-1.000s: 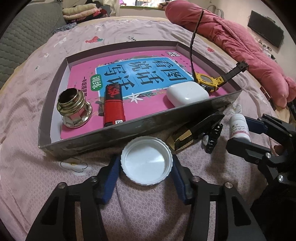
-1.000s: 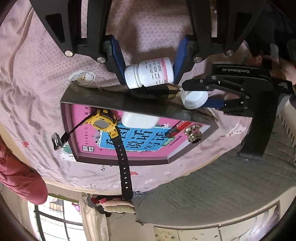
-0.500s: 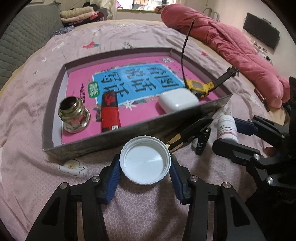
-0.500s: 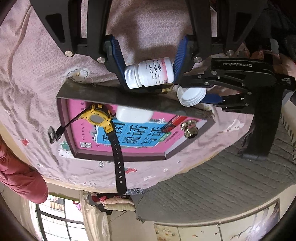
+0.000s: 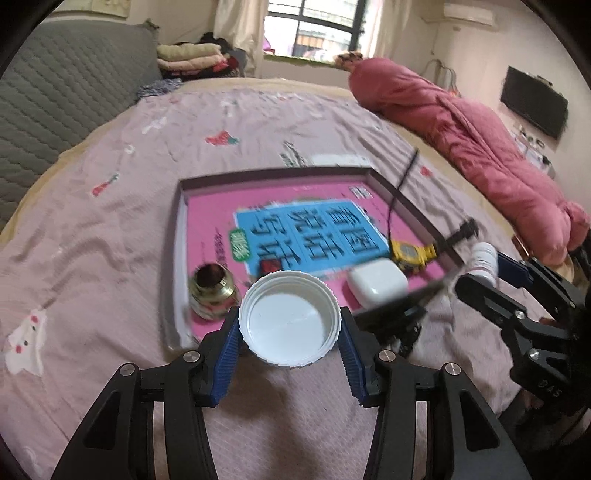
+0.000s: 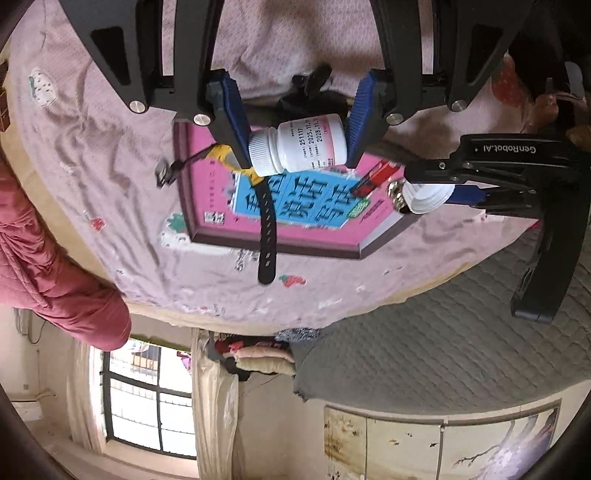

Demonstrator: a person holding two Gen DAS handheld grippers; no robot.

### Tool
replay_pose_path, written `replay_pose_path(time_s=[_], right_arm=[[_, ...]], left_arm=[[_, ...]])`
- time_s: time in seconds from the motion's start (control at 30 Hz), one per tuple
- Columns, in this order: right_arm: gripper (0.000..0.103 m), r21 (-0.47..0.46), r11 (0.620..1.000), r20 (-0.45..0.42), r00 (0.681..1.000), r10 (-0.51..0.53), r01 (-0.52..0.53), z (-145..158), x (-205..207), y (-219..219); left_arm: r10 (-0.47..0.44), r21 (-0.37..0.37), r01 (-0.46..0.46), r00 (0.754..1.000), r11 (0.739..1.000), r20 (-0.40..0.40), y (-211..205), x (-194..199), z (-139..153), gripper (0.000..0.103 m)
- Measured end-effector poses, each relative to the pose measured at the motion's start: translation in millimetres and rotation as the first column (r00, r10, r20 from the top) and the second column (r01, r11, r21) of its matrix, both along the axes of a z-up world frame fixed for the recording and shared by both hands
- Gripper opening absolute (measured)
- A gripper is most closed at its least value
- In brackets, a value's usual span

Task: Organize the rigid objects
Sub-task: 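Lift the bottle cap with the left tool while the right tool carries the pill bottle over the tray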

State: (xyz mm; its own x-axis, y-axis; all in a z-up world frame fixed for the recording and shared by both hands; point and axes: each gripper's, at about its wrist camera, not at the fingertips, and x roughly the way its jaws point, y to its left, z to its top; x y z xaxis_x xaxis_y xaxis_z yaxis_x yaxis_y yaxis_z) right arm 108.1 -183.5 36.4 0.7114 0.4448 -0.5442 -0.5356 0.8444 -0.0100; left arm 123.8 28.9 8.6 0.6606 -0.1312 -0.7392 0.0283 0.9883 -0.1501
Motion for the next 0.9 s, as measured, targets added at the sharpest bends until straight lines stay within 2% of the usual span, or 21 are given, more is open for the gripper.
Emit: replay_pose_path(time_s=[0.23, 0.5, 0.67, 0.9], right_arm=[[0.049, 0.046, 0.997, 0.037, 0.997, -0.064, 0.062, 18.9, 13.7, -3.7], [0.049, 0.061, 0.991, 0.081, 0.989, -0.123, 0.118, 35.3, 25.7, 0.3], [0.049, 0.059, 0.985, 0.042, 0.985, -0.168, 0.165, 25.7, 35.8, 1.7], [0.049, -0.001, 0.979, -0.015, 0.979, -0.202, 0.202, 0.1, 44.9, 3.8]], left_arm=[[0.048, -0.005, -0.048, 0.999, 0.999, 0.025, 11.5, 9.3, 7.7, 0.051], [0.064, 0.007, -0.064, 0.997, 0.998, 0.047, 13.6, 22.5, 12.3, 0.051], [0.064, 0.006, -0.064, 0.997, 0.998, 0.033, 13.1, 29.2, 6.7, 0.051], [0.05, 0.017, -0.05, 0.999, 0.999, 0.001, 5.0, 38.3, -6.9, 0.051]])
